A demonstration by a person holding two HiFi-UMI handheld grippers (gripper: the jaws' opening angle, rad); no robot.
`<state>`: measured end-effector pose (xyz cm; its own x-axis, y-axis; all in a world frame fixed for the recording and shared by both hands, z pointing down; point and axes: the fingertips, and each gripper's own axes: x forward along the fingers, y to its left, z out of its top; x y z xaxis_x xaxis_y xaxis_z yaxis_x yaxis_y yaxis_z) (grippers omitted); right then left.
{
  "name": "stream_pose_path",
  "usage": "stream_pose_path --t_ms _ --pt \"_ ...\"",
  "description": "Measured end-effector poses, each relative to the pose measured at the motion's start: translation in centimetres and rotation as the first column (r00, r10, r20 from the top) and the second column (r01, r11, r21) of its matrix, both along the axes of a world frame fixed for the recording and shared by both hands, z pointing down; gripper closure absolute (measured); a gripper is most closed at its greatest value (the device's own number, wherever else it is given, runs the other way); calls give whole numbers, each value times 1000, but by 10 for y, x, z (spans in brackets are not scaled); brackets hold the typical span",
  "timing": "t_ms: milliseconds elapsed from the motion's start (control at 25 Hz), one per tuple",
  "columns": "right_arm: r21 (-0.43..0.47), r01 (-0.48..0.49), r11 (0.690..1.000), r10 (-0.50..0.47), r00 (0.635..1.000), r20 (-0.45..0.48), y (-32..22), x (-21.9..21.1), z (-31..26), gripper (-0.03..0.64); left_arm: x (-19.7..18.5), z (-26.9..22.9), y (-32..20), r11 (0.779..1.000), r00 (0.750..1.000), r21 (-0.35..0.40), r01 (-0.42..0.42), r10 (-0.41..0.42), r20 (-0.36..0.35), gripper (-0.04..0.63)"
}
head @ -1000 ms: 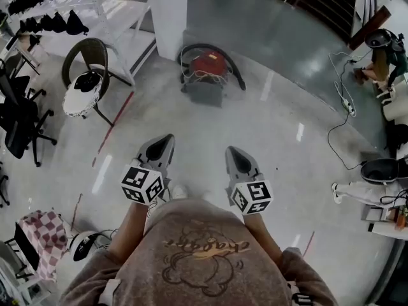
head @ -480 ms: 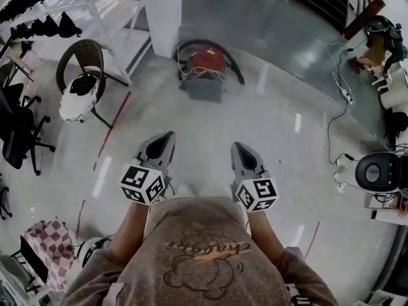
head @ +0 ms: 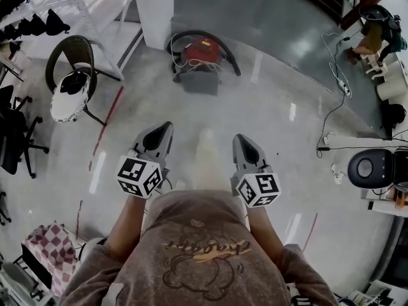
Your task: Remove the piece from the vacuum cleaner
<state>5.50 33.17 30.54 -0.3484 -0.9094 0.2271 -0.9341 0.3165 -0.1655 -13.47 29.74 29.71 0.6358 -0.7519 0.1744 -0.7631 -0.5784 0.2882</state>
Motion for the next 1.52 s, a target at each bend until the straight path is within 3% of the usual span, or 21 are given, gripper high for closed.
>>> stream_pose_path --t_ms 400,760,1200,1520 --pt "-10 18 1000 -18 1000 6 -73 3 14 618 7 12 -68 1000 1000 -18 9 -9 16 594" --pt "-32 48 998 -48 999 7 -172 31 13 618 37 7 -162 999 999 -36 30 -29 23 594" --pt "-18 112 994 -112 993 24 -300 78 -8 618 81 -27 -288 996 996 -9 92 -92 20 594" --pt "-32 177 984 -176 984 20 -361 89 -7 618 86 -29 -338 987 987 -16 161 -161 15 594"
